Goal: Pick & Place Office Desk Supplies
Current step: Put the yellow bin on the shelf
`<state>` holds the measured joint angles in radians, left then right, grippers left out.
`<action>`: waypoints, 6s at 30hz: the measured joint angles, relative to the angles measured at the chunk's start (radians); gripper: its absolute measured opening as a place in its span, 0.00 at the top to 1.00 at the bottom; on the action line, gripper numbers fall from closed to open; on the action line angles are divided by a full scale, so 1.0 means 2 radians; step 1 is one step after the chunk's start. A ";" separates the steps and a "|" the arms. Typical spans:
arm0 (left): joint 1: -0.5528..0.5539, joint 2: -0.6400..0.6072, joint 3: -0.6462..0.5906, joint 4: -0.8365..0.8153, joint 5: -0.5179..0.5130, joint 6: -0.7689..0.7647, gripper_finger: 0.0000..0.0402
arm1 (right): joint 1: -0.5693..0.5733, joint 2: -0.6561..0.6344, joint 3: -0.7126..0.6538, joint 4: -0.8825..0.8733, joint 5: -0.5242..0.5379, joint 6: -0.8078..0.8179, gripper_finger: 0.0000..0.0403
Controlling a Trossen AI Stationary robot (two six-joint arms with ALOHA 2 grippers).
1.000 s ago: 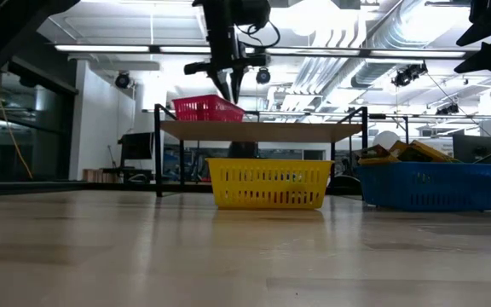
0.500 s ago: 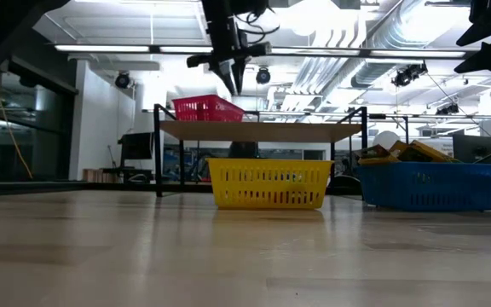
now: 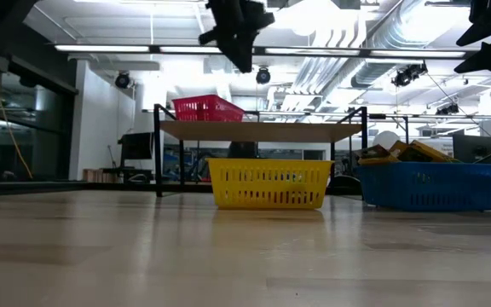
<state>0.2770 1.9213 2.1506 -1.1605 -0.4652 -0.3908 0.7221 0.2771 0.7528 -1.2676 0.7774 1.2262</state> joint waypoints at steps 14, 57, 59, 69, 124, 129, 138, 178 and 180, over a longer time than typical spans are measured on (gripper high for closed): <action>-0.115 0.002 -0.002 -0.032 0.154 0.229 0.84 | 0.000 0.000 0.000 0.000 0.000 0.000 0.43; -0.142 0.044 -0.135 -0.039 0.155 -0.353 0.84 | 0.000 0.000 0.000 0.000 0.000 0.000 0.43; -0.142 0.059 -0.135 -0.039 0.169 -0.365 0.84 | 0.000 0.000 0.000 0.000 0.000 0.000 0.43; -0.147 0.079 -0.135 -0.077 0.176 -0.433 0.84 | 0.000 0.000 0.000 0.000 0.000 0.000 0.43; -0.158 0.079 -0.252 0.063 0.151 -0.503 0.88 | 0.000 0.000 0.000 0.000 0.000 0.000 0.43; -0.158 0.078 -0.252 0.064 0.150 -0.504 0.98 | 0.000 0.000 0.000 0.000 0.000 0.000 0.43; -0.165 0.075 -0.252 0.064 0.151 -0.497 1.00 | 0.000 0.000 0.000 0.000 0.000 0.000 0.43; -0.077 -0.070 -0.149 -0.025 0.342 0.045 1.00 | 0.000 0.000 0.000 0.000 0.000 0.000 0.43; -0.053 -0.070 -0.132 -0.045 0.355 0.120 1.00 | 0.000 0.000 0.000 0.000 0.000 0.000 0.43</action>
<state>0.1708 1.7817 1.8868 -1.2504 0.2447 -0.1513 0.7222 0.2771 0.7528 -1.2675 0.7776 1.2263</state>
